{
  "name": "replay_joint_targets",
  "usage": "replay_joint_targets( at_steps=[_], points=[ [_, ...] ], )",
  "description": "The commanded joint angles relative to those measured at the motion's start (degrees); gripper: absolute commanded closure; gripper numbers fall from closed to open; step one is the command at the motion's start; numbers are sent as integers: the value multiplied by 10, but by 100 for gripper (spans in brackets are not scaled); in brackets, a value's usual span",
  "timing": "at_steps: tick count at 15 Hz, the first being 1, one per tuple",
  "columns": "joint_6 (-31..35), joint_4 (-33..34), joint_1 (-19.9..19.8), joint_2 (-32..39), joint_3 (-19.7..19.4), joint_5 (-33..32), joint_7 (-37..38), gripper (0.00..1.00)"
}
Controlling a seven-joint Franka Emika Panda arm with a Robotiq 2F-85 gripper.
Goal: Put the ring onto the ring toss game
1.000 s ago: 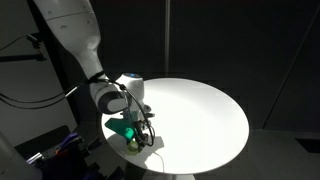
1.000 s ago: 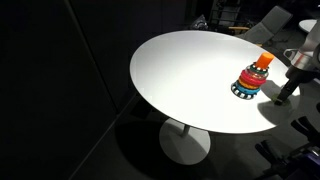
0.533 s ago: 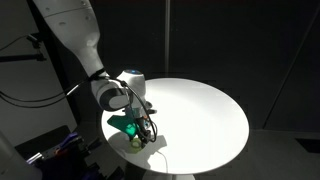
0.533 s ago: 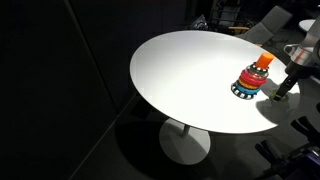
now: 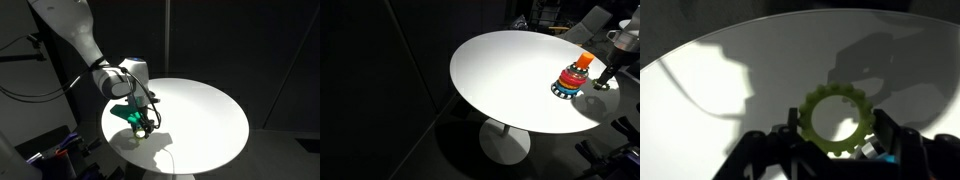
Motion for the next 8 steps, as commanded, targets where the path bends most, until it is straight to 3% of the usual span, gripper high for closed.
replay_joint_targets(
  at_steps=[1,8],
  points=[
    [-66,15,-13,-44,18,32,-16,51],
    [-158,47,-2,-95,16,82,-32,51]
  ],
)
